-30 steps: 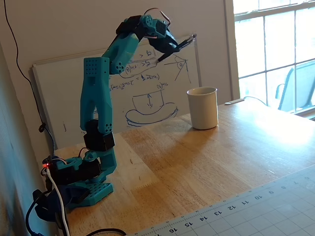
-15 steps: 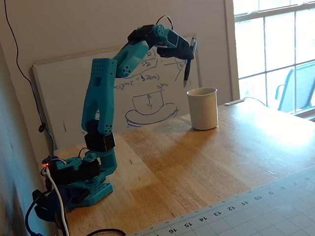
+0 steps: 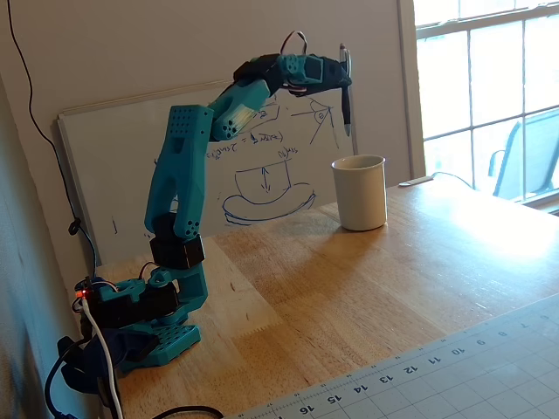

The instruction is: Grasp a pen and put it in a mug.

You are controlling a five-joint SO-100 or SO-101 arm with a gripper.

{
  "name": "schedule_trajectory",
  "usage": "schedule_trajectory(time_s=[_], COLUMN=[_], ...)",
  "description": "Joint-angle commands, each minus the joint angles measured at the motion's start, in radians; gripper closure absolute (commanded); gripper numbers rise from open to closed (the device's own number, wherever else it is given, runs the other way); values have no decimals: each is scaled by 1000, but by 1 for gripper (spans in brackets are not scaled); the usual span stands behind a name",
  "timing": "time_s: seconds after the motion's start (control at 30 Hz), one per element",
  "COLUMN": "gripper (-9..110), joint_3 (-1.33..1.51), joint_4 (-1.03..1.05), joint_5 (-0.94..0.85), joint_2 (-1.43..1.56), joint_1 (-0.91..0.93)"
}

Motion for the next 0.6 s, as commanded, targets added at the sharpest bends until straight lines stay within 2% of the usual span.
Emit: schedule_trajectory(time_s=[0.0, 0.23, 0.57], gripper=[102, 102, 102], joint_3=[-74, -63, 94], joint_4=[-58, -57, -61], joint_5=[-12, -12, -23], joint_2=[9, -18, -9], joint_1=[-6, -6, 6])
